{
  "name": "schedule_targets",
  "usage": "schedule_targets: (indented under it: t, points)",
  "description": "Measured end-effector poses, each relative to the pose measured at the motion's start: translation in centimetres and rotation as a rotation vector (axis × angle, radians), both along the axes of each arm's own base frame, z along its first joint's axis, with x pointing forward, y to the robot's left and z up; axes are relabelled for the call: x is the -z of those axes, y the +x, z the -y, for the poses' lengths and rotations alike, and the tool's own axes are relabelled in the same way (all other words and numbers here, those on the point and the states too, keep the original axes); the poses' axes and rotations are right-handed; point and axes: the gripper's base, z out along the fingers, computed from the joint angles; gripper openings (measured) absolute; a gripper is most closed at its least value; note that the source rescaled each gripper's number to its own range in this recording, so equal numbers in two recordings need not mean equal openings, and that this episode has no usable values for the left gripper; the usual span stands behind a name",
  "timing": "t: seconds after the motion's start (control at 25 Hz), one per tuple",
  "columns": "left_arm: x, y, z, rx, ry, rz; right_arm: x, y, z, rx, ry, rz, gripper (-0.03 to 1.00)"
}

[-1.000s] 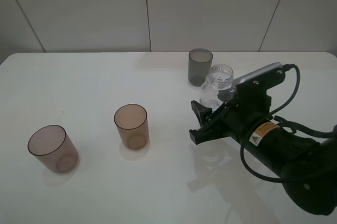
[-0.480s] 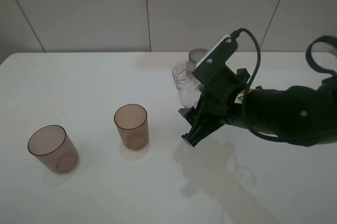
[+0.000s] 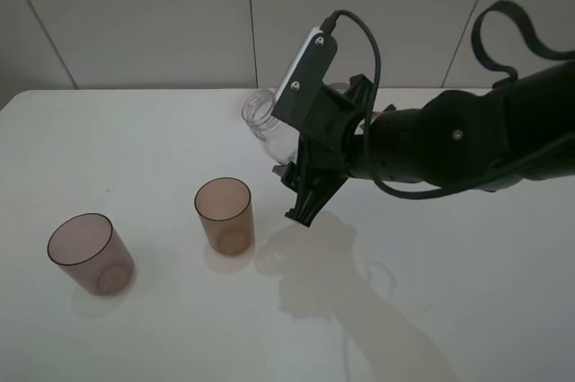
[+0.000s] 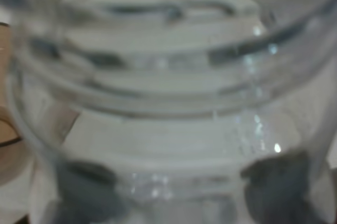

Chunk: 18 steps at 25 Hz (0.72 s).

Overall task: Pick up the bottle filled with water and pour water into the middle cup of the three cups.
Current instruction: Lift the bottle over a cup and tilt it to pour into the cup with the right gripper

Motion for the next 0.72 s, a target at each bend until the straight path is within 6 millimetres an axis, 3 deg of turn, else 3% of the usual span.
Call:
schedule_targets:
  t: [0.16,0.32,0.52,0.72]
  points:
    - [0.0,0.0,0.0,0.000,0.000,0.000,0.6,1.2,0.4,0.015,-0.023,-0.047,0.00]
    - [0.0,0.0,0.0,0.000,0.000,0.000,-0.1,2.7,0.9,0.014,-0.034,-0.058,0.00]
    - [0.0,0.0,0.0,0.000,0.000,0.000,-1.2,4.4,0.8,-0.055,-0.089,-0.014,0.00]
    - [0.0,0.0,0.0,0.000,0.000,0.000,-1.0,5.5,0.1,-0.176,-0.204,0.066,0.00]
